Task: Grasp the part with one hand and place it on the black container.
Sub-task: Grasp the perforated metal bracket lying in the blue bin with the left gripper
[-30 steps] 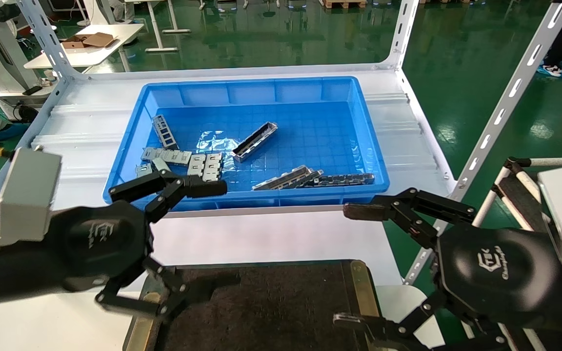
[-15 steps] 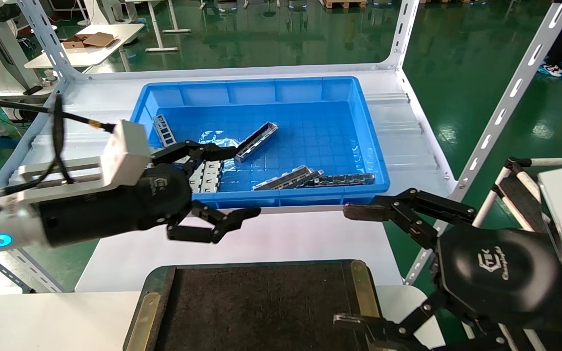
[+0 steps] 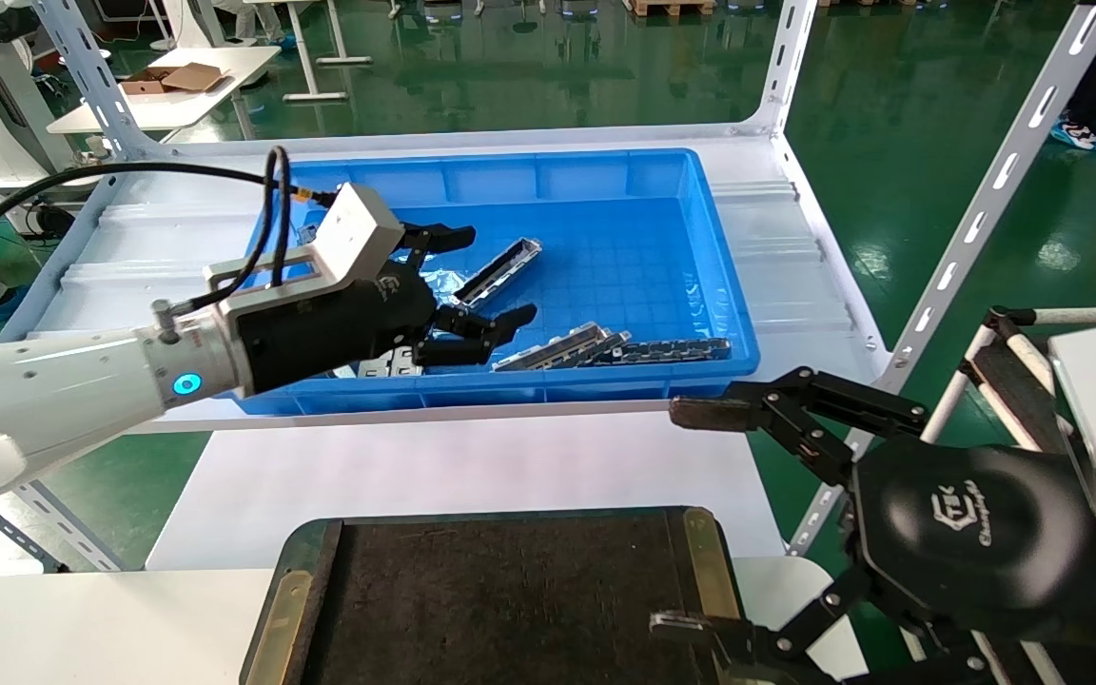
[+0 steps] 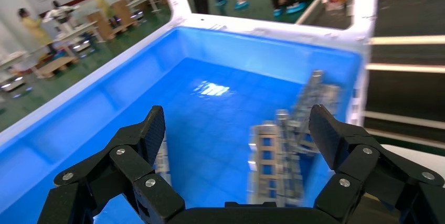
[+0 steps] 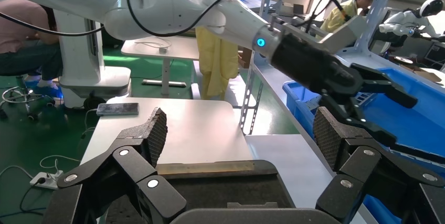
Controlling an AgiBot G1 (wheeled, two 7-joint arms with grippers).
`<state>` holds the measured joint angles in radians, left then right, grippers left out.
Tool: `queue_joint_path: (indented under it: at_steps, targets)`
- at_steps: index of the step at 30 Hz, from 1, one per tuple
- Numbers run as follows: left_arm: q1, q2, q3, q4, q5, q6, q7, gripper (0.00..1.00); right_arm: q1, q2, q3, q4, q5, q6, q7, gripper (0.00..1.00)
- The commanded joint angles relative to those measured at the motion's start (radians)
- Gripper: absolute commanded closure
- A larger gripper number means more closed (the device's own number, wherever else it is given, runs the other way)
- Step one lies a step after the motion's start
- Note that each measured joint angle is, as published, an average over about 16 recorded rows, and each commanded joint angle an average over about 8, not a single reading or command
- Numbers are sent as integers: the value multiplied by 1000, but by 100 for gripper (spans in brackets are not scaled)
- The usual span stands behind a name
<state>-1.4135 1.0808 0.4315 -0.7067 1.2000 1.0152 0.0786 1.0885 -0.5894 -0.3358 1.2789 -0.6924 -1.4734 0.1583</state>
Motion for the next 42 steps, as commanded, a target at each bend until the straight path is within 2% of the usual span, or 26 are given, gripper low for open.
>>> queue_joint_path:
  at_steps: [1,17,25,33,34,35,40,41,42]
  targets:
    - [-23,30,2,56,12,-26,24,0,0,0,0,0,0,0,0,0]
    - [-163,228,-27,497,13,-220,258,0,0,0,0,0,0,0,0,0]
    - [-187,269,-37,601,-7,-276,297,0,0,0,-1,0,0,0,0,0]
    - [-174,280,-22,617,-15,-301,280,2,0,0,-1,0,1,0,0,0]
    - [-171,280,-19,616,-15,-303,278,8,0,0,-1,0,1,0,0,0]
    - [-169,280,-16,614,-15,-305,276,20,0,0,-1,0,1,0,0,6]
    - [-157,280,-1,604,-19,-315,268,82,0,0,-1,0,1,0,0,69]
    - [-155,280,1,602,-21,-318,267,93,0,0,-1,0,1,0,-1,81]
    - [-153,280,2,601,-24,-321,266,99,0,0,-1,0,1,0,-1,94]
